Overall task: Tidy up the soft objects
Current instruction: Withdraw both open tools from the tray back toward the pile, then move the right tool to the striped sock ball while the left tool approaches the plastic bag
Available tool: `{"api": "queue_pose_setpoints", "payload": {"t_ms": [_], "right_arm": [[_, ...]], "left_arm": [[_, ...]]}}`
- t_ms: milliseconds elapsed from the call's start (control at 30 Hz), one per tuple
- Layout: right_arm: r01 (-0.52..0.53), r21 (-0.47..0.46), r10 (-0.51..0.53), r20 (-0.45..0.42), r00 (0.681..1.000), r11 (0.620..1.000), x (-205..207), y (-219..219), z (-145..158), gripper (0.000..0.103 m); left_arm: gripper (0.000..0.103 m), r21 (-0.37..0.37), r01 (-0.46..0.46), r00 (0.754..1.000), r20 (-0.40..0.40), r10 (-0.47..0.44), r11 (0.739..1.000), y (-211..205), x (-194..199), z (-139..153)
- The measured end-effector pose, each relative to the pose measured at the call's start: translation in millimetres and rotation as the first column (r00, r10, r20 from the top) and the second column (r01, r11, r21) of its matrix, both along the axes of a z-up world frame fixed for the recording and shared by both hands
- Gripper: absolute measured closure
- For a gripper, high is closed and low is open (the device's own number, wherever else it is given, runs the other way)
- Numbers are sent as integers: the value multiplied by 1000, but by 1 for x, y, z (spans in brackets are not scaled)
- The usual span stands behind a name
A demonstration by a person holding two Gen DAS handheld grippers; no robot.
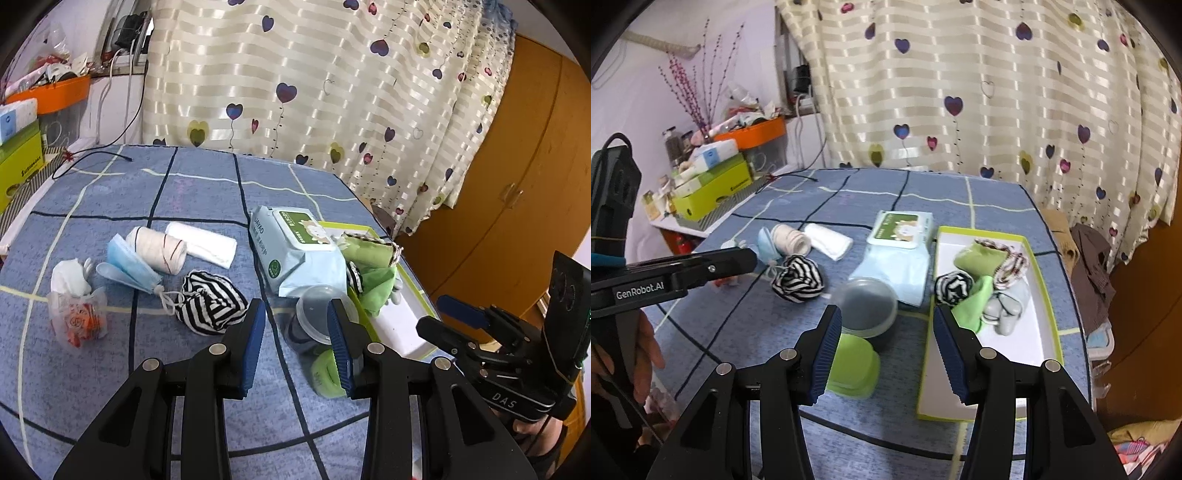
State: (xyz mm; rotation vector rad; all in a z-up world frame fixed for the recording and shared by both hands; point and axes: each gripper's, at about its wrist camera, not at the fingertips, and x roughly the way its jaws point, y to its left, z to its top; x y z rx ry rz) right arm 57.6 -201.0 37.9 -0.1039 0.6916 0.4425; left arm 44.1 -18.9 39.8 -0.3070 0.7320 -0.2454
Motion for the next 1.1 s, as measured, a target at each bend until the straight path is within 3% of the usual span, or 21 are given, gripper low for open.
{"api": "queue_pose_setpoints", "payload": {"t_ms": [667, 1100], "right_arm": [[-84, -17, 84, -14, 996, 996, 3, 39, -4, 52], [-190, -38, 189, -33, 981, 981, 9, 84, -11, 52]], "left_arm": [[67, 12, -51, 998, -35, 52, 999, 22, 0, -14], [67, 19, -129, 990, -62, 130, 991, 63, -3, -30]]}}
